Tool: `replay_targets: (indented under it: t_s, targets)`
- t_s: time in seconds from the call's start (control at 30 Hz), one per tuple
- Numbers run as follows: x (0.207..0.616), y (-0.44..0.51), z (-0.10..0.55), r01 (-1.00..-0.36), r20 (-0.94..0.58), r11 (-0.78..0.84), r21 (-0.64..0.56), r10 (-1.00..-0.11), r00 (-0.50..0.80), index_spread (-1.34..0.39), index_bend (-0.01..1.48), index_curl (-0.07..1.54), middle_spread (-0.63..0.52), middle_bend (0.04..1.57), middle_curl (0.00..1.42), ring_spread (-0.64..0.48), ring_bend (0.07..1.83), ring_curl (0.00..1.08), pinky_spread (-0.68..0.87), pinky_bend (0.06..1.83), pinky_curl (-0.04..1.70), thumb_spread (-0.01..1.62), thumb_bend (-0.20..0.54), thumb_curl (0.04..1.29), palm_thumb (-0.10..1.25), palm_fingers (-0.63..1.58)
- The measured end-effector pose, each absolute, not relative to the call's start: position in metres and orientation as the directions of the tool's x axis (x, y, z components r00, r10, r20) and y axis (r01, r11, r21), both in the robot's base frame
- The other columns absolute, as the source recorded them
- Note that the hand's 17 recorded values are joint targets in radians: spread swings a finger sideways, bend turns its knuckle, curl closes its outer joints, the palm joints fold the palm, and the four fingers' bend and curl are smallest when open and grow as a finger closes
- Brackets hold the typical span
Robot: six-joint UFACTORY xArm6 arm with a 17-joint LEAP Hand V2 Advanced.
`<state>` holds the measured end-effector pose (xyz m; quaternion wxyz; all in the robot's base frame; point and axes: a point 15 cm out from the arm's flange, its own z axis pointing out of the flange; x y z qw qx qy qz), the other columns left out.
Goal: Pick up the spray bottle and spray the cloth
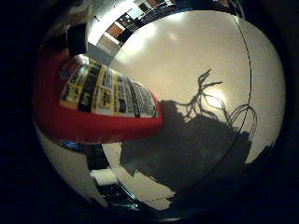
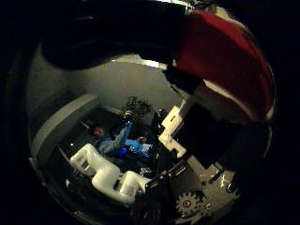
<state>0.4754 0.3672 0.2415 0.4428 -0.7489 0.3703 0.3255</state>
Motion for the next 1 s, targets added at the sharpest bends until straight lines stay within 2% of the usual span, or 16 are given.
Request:
replay_targets:
  t_s: [0.07,0.17,0.33,0.47,0.5,0.6,0.77,1.0]
  targets:
    - [0.476,0.366,0.244,-0.842,-0.813,-0.332,-0.426,-0.267,0.517,-0.32,0.32,0.62,-0.2,1.0,0.65,-0.25,1.24,0.62,-0.41,1.15,0.88,0.93,-0.026,0.55,0.85,0.68]
    - [0.478,0.36,0.246,-0.842,-0.811,-0.328,-0.429,-0.271,0.519,-0.37,0.22,0.59,-0.19,0.86,0.63,-0.26,1.24,0.6,-0.44,1.13,0.83,0.96,-0.023,0.53,0.84,0.59]
    - [0.477,0.347,0.245,-0.85,-0.813,-0.313,-0.424,-0.282,0.51,-0.41,0.21,0.57,-0.17,0.63,0.58,-0.25,1.18,0.57,-0.38,1.01,0.79,1.0,-0.028,0.49,0.8,0.37]
    - [0.474,0.33,0.248,-0.85,-0.804,-0.308,-0.427,-0.302,0.513,-0.42,0.29,0.56,-0.14,0.58,0.54,-0.22,1.02,0.51,-0.2,0.81,0.74,1.0,-0.027,0.47,0.77,0.23]
    - [0.474,0.32,0.248,-0.849,-0.796,-0.31,-0.428,-0.315,0.516,-0.41,0.3,0.55,-0.13,0.57,0.53,-0.21,0.97,0.49,-0.11,0.76,0.72,1.0,-0.026,0.46,0.77,0.21]
    - [0.474,0.297,0.247,-0.852,-0.784,-0.305,-0.424,-0.347,0.515,-0.39,0.28,0.52,-0.12,0.53,0.51,-0.19,0.93,0.47,0.03,0.69,0.68,1.0,-0.029,0.44,0.75,0.22]
    - [0.475,0.248,0.251,-0.865,-0.766,-0.267,-0.424,-0.404,0.5,-0.38,0.25,0.48,-0.11,0.5,0.48,-0.18,0.88,0.45,0.15,0.63,0.63,1.0,-0.027,0.43,0.74,0.26]
    - [0.468,0.183,0.268,-0.869,-0.728,-0.223,-0.443,-0.476,0.493,-0.37,0.22,0.46,-0.11,0.47,0.46,-0.18,0.82,0.42,0.2,0.56,0.57,1.01,-0.024,0.42,0.73,0.31]
